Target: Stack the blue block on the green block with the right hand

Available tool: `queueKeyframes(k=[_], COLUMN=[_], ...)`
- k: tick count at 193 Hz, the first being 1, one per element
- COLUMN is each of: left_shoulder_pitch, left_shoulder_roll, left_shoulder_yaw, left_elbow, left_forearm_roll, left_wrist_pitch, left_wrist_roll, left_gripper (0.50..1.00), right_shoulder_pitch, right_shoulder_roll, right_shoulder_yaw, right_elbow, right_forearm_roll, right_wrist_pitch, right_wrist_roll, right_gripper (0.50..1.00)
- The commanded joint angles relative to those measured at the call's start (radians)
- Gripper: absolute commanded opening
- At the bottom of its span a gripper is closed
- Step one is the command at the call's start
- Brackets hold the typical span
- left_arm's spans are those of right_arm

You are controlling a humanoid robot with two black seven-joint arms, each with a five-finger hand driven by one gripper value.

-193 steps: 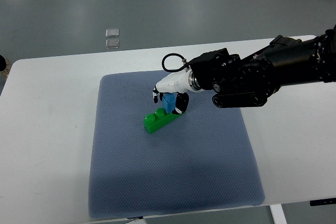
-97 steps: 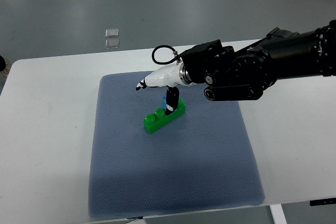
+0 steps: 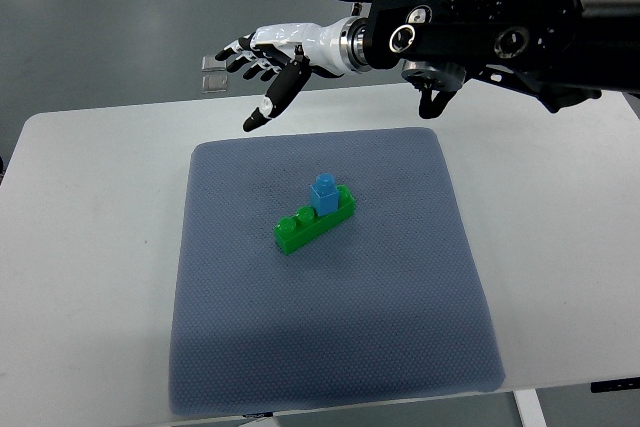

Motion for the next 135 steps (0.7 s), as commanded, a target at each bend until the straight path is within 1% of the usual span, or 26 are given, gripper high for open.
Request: queueKeyframes(k=[1,18,35,52,65,89,108,135], left_shoulder_pitch=[0.000,0.000,0.000,0.000,0.000,0.000,0.000,0.000], left_shoulder_roll=[0.000,0.000,0.000,0.000,0.000,0.000,0.000,0.000], left_shoulder_yaw=[0.000,0.000,0.000,0.000,0.000,0.000,0.000,0.000], left_elbow=[0.000,0.000,0.000,0.000,0.000,0.000,0.000,0.000], left_forearm_roll=[0.000,0.000,0.000,0.000,0.000,0.000,0.000,0.000], left_wrist_pitch=[-0.001,-0.001,-0.001,-0.001,-0.001,-0.001,-0.001,-0.001], left_wrist_roll=[0.000,0.000,0.000,0.000,0.000,0.000,0.000,0.000], left_gripper=[1.000,1.000,1.000,1.000,1.000,1.000,1.000,1.000], right_shoulder_pitch=[-0.073,-0.177,-0.319,-0.433,-0.496,-0.579,-0.636,-0.705], right_shoulder_roll=[-0.012,-0.027,-0.023,-0.010,0.000,0.048,0.082,0.099], right_shoulder_yaw=[0.106,0.264,0.483,0.661,0.758,0.871,0.947,0.982], right_elbow=[-0.071,-0.140,-0.218,-0.272,-0.295,-0.336,-0.358,-0.367], right_forearm_roll=[0.142,0.204,0.212,0.204,0.199,0.201,0.202,0.205], right_wrist_pitch=[0.000,0.000,0.000,-0.003,-0.003,-0.001,0.000,0.011], right_wrist_roll=[0.003,0.009,0.011,0.012,0.012,0.017,0.056,0.106], right_gripper=[0.915,0.915,0.915,0.917,0.915,0.915,0.917,0.917])
